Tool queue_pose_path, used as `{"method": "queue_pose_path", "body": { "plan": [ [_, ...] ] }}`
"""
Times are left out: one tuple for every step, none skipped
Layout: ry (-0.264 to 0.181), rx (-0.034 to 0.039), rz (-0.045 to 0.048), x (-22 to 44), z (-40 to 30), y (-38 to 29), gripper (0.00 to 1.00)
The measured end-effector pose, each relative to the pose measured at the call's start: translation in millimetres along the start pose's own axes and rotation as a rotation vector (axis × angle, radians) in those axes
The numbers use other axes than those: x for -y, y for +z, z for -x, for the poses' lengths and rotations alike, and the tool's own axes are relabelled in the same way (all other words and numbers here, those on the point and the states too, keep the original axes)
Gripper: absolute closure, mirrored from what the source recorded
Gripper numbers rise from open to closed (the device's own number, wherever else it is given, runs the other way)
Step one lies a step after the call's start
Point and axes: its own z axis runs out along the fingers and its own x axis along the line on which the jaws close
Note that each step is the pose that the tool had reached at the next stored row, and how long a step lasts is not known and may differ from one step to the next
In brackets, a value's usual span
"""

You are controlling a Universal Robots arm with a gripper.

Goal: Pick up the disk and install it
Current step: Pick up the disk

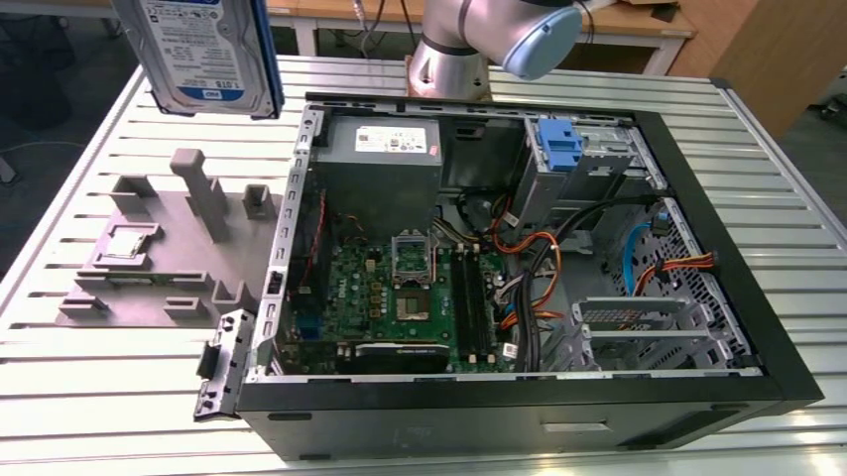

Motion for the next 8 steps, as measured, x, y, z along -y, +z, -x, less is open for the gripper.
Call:
{"method": "queue_pose_path", "body": {
  "plan": [
    [0.000,0.0000,-0.0001,-0.6,0.1,0.0,0.63],
    [0.000,0.0001,-0.0001,-1.7,0.1,0.0,0.63],
    [0.000,0.0001,-0.0003,-3.3,0.1,-0.1,0.63],
    [0.000,0.0001,-0.0004,-5.2,0.0,-0.1,0.63],
    [0.000,0.0001,-0.0007,-7.5,-0.1,-0.1,0.63],
    [0.000,0.0001,-0.0009,-9.8,-0.2,-0.1,0.63],
    [0.000,0.0000,-0.0014,-12.2,-0.3,-0.1,0.63],
    [0.000,0.0001,-0.0018,-14.3,-0.4,-0.2,0.63]
  ]
}}
